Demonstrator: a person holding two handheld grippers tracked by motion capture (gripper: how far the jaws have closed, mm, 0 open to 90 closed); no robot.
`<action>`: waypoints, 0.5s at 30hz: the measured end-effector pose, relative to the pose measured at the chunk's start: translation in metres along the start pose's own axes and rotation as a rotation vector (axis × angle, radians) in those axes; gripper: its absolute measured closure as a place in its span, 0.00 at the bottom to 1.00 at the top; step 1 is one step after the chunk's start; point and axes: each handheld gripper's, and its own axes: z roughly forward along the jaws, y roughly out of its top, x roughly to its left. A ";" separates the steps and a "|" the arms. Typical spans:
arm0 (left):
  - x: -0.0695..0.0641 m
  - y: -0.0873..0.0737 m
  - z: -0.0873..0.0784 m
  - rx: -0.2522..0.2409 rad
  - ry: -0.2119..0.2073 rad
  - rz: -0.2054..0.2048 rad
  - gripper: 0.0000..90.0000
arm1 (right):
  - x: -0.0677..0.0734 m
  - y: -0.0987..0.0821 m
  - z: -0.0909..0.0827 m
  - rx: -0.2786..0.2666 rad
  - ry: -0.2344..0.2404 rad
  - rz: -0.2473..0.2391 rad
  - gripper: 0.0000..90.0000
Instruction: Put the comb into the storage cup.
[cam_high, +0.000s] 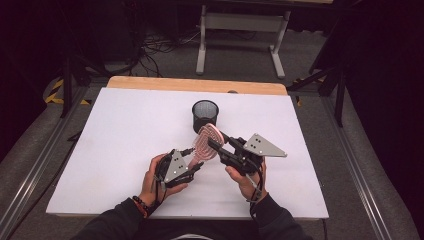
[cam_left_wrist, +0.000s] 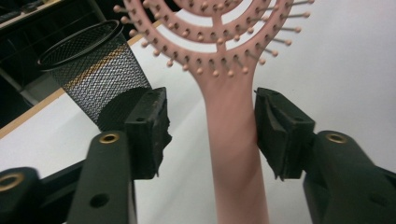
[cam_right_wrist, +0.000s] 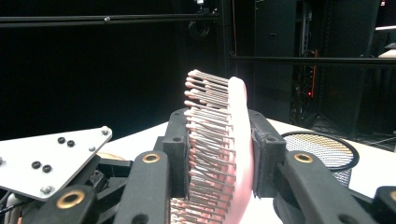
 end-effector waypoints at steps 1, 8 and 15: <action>0.000 0.000 0.001 0.006 -0.005 -0.005 0.48 | -0.001 0.000 -0.002 0.002 -0.004 -0.001 0.72; 0.001 -0.001 0.002 0.014 -0.007 -0.015 0.39 | -0.001 0.003 -0.005 0.011 -0.016 -0.028 0.72; 0.004 -0.001 0.003 0.007 -0.035 -0.001 0.34 | -0.003 0.006 -0.010 0.015 -0.040 -0.048 0.73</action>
